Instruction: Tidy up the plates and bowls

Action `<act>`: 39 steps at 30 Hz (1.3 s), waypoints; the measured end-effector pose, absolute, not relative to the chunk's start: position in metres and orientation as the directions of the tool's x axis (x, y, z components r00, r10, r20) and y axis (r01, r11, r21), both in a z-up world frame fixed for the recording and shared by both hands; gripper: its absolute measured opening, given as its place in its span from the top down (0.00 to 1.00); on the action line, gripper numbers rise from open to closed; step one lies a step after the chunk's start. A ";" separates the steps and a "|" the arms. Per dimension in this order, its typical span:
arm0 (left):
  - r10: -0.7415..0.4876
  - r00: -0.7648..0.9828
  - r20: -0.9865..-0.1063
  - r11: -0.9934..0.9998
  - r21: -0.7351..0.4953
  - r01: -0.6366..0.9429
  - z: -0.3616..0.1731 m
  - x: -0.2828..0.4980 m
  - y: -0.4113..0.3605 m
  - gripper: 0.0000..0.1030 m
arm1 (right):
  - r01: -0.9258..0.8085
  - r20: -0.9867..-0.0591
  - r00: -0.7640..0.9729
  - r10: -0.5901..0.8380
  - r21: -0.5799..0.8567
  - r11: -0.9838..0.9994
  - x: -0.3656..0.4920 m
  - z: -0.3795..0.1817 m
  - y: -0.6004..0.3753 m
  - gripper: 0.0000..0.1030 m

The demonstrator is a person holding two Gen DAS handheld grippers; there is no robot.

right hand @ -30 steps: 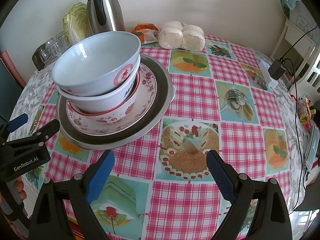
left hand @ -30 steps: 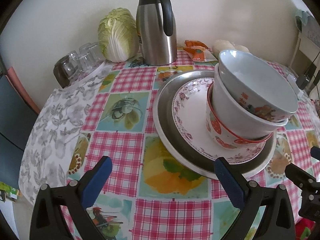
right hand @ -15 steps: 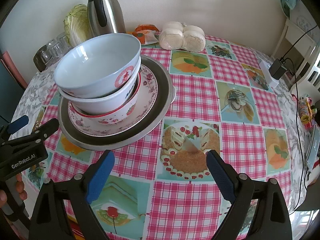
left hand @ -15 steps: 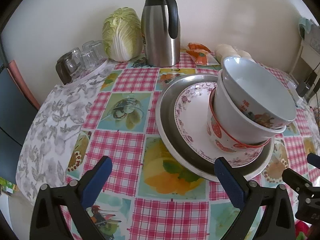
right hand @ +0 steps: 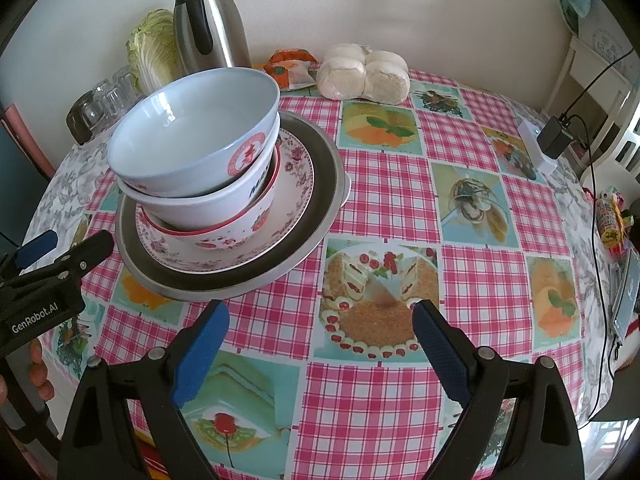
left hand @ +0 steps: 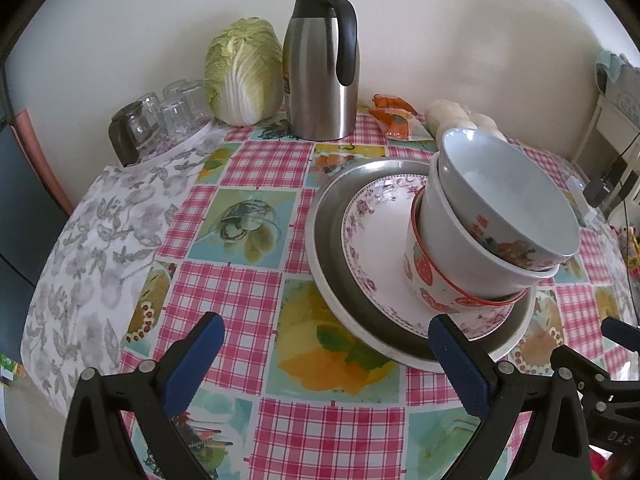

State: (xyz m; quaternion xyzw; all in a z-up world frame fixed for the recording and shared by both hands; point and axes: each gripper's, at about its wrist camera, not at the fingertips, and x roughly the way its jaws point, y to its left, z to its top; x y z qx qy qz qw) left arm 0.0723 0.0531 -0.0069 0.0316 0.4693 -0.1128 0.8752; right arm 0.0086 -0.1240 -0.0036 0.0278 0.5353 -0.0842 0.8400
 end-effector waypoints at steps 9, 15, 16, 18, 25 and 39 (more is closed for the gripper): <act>-0.157 0.532 -0.832 0.976 -0.049 0.211 -0.006 0.073 0.055 0.00 | 0.171 -0.904 0.413 -0.112 -0.043 0.984 0.009 -0.004 -0.124 0.09; -0.147 0.521 -0.841 0.980 -0.050 0.195 -0.009 0.075 0.058 0.00 | 0.171 -0.904 0.412 -0.112 -0.044 0.984 0.009 -0.004 -0.124 0.09; -0.146 0.521 -0.841 0.980 -0.050 0.193 -0.009 0.075 0.058 0.00 | 0.171 -0.904 0.412 -0.112 -0.044 0.984 0.009 -0.004 -0.124 0.09; -0.147 0.521 -0.841 0.980 -0.052 0.192 -0.009 0.076 0.058 0.00 | 0.170 -0.905 0.411 -0.113 -0.045 0.984 0.009 -0.004 -0.124 0.09; -0.156 0.523 -0.838 0.979 -0.062 0.194 -0.009 0.076 0.058 0.00 | 0.170 -0.905 0.411 -0.112 -0.045 0.984 0.009 -0.005 -0.124 0.09; -0.164 0.523 -0.836 0.980 -0.075 0.186 -0.008 0.076 0.059 0.00 | 0.168 -0.906 0.407 -0.112 -0.046 0.985 0.009 -0.007 -0.124 0.09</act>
